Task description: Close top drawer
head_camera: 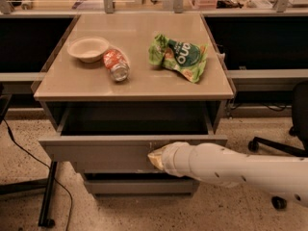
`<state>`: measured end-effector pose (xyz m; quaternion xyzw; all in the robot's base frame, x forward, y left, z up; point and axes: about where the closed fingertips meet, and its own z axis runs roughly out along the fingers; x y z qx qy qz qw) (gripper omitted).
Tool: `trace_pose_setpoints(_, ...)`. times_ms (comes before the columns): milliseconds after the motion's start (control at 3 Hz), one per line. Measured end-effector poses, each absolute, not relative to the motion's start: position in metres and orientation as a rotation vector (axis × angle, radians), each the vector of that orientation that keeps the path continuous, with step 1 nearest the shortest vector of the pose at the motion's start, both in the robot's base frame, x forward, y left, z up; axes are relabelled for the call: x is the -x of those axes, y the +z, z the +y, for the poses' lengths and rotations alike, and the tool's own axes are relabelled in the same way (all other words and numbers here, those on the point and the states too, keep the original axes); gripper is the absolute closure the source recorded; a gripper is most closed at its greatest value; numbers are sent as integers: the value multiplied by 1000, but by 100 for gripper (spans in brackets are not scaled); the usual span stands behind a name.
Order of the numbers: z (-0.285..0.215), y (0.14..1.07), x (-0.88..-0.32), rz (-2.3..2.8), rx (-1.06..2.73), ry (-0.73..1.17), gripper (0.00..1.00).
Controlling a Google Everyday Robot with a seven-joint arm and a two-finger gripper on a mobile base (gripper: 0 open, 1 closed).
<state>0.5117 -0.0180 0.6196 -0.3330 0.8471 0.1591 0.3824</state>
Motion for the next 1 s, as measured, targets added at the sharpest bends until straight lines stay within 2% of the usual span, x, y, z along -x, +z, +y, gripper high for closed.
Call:
trace_pose_setpoints(333,-17,620,-512,2159,849,406,100)
trace_pose_setpoints(667,5,621,-547,2105,875,410,100)
trace_pose_setpoints(1000,6,621,-547,2103,876,409,100)
